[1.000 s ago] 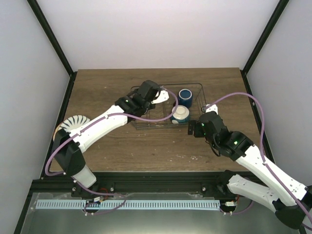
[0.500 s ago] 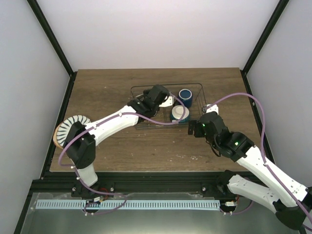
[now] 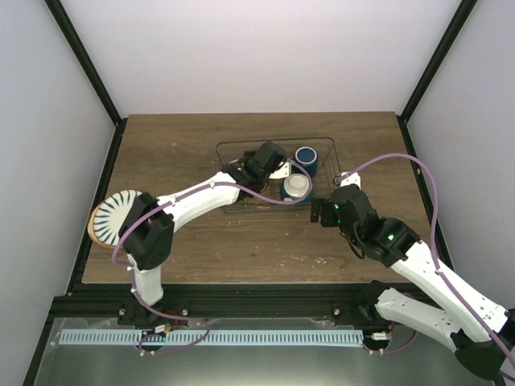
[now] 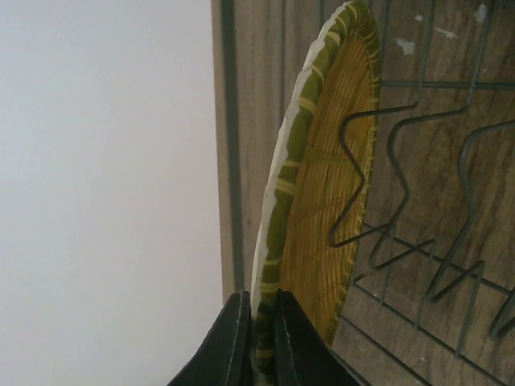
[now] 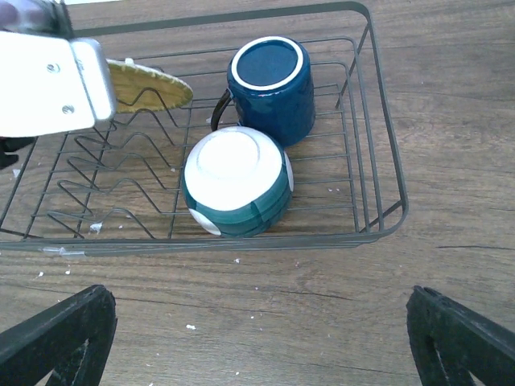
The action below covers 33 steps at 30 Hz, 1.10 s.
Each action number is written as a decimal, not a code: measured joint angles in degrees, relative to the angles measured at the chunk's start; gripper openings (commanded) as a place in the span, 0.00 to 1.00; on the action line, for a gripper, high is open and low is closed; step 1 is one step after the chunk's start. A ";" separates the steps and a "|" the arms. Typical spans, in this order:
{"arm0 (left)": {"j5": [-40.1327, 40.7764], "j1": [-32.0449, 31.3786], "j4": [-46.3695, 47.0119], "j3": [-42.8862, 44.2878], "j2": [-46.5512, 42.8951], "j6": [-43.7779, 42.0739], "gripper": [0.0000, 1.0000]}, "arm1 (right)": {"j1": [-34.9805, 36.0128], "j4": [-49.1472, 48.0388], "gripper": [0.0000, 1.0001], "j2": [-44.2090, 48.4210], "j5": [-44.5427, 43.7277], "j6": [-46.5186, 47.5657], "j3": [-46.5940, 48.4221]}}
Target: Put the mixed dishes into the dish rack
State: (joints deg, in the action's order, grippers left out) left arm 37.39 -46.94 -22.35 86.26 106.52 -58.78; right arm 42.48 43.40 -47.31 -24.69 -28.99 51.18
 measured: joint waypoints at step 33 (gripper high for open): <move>4.46 1.64 -27.02 20.24 -17.31 36.92 1.00 | 0.00 -3.61 1.00 -0.92 4.59 2.62 -0.83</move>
State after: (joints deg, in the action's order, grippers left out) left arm 41.85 -45.30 -49.36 106.50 89.21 -21.87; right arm 42.48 39.79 -48.23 -20.10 -26.37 50.35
